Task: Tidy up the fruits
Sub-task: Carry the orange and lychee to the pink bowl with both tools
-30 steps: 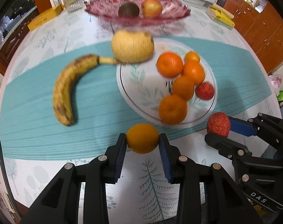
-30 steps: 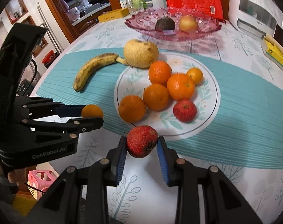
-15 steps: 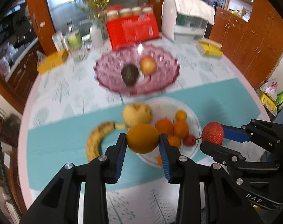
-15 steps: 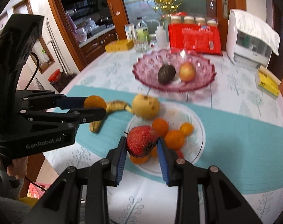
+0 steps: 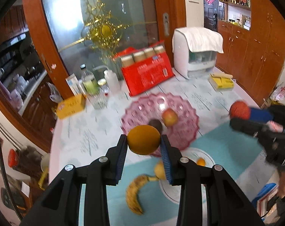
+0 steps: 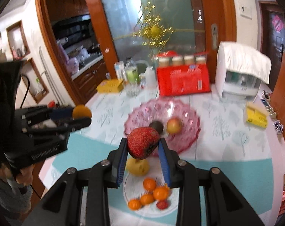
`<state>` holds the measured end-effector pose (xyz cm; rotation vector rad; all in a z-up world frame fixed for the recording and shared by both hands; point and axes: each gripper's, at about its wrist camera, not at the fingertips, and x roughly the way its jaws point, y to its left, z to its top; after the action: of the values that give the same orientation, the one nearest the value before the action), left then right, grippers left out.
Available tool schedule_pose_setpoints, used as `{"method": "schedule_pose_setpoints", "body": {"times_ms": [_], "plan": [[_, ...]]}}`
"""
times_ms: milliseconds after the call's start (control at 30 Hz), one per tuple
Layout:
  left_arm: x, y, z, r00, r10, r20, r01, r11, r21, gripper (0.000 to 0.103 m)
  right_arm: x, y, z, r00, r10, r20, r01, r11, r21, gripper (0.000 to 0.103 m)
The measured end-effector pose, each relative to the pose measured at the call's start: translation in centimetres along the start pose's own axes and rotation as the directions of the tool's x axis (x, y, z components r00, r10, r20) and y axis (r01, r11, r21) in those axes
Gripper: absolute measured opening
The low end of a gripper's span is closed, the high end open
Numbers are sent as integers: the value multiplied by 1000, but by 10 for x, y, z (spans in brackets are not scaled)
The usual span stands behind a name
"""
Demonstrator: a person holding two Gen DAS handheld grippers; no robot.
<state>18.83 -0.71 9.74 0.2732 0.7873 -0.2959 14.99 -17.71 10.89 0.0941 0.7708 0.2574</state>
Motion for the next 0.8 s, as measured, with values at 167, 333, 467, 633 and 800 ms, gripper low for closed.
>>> {"method": "schedule_pose_setpoints", "body": {"times_ms": [167, 333, 467, 633, 800], "plan": [[16, 11, 32, 999, 15, 29, -15, 1000, 19, 34, 14, -4, 40, 996, -86, 18, 86, 996, -2, 33], [69, 19, 46, 1000, -8, -20, 8, 1000, 17, 34, 57, -11, 49, 991, -131, -29, 132, 991, 35, 33], [129, 20, 38, 993, -43, -106, 45, 999, 15, 34, 108, -19, 39, 981, -165, -102, 172, 983, 60, 33], [207, 13, 17, 968, -49, -247, 62, 997, 44, 34, 170, -31, 19, 963, -180, -202, 205, 973, 109, 33], [253, 6, -2, 945, -39, -325, 65, 996, 69, 34, 219, -37, -7, 937, -188, -293, 233, 964, 128, 33]]}}
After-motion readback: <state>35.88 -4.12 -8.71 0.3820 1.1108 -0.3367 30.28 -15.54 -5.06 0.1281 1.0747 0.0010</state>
